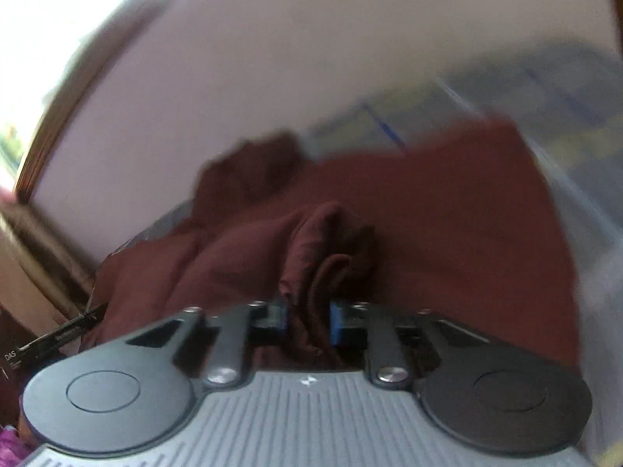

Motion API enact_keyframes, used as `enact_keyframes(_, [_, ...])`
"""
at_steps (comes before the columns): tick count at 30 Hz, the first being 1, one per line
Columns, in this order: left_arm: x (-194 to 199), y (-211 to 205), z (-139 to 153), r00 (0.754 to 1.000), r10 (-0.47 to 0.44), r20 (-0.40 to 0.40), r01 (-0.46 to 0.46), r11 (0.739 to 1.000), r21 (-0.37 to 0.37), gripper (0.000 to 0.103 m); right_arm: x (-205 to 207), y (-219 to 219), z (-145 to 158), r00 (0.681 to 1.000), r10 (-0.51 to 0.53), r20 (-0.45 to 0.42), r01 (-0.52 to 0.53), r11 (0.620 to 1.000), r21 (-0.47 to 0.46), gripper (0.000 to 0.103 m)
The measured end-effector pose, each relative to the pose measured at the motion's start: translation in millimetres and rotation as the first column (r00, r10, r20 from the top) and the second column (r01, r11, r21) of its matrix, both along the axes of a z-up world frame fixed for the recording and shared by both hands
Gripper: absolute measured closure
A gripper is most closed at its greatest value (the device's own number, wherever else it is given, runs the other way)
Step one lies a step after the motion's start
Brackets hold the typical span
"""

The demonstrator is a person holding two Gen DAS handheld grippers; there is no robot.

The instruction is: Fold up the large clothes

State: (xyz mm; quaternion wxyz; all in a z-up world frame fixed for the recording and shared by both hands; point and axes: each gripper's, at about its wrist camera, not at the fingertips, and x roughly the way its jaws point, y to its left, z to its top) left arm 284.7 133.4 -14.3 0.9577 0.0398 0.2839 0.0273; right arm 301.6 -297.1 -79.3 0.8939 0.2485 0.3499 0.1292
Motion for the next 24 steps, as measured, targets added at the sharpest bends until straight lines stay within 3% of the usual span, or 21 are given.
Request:
enact_keyframes(2, [-1, 4, 1, 0.999, 0.034, 0.031, -0.035, 0.999, 0.022, 0.039, 8, 5, 31, 0.992, 0.007, 0.125, -0.007, 1.0, -0.001, 0.088])
enact_keyframes(4, [0, 9, 5, 0.997, 0.071, 0.035, -0.072, 0.997, 0.019, 0.041, 12, -1, 46, 0.984, -0.011, 0.176, 0.013, 1.0, -0.01, 0.088])
enact_keyframes(6, [0, 15, 8, 0.996, 0.083, 0.039, -0.083, 0.997, -0.003, 0.041, 12, -9, 35, 0.987, -0.037, 0.154, 0.052, 0.994, -0.099, 0.088])
enact_keyframes(8, [-6, 11, 16, 0.995, 0.068, 0.071, -0.067, 0.998, -0.017, 0.042, 12, -19, 4, 0.998, -0.041, 0.052, 0.046, 0.993, -0.106, 0.086])
enact_keyframes(10, [-8, 0, 23, 0.993, 0.04, 0.114, -0.038, 0.999, -0.021, 0.032, 6, -29, -17, 0.999, -0.04, 0.024, 0.042, 0.998, -0.052, 0.075])
enact_keyframes(13, [0, -21, 34, 0.993, -0.007, 0.119, 0.01, 1.0, -0.024, 0.029, -7, -48, -12, 0.99, -0.131, 0.059, 0.128, 0.99, 0.056, 0.074])
enact_keyframes(15, [6, -32, 39, 0.992, -0.043, 0.121, 0.048, 0.998, -0.033, 0.029, -13, -44, 10, 0.974, -0.18, 0.14, 0.178, 0.984, 0.022, 0.074])
enact_keyframes(17, [14, -45, 40, 0.989, -0.082, 0.125, 0.084, 0.996, -0.008, 0.029, -8, -30, 31, 0.975, -0.111, 0.191, 0.116, 0.993, -0.016, 0.074])
enact_keyframes(19, [27, -57, 34, 0.988, -0.104, 0.114, 0.101, 0.994, 0.032, 0.03, 7, -5, 37, 0.985, -0.036, 0.17, 0.052, 0.994, -0.092, 0.077])
enact_keyframes(22, [44, -61, 19, 0.989, -0.126, 0.076, 0.122, 0.991, 0.05, 0.031, 33, 29, 18, 0.993, 0.018, 0.115, 0.016, 0.957, -0.288, 0.089])
enact_keyframes(24, [53, -56, 5, 0.991, -0.111, 0.072, 0.107, 0.993, 0.055, 0.028, 45, 34, -4, 0.997, 0.002, 0.076, 0.026, 0.934, -0.357, 0.091])
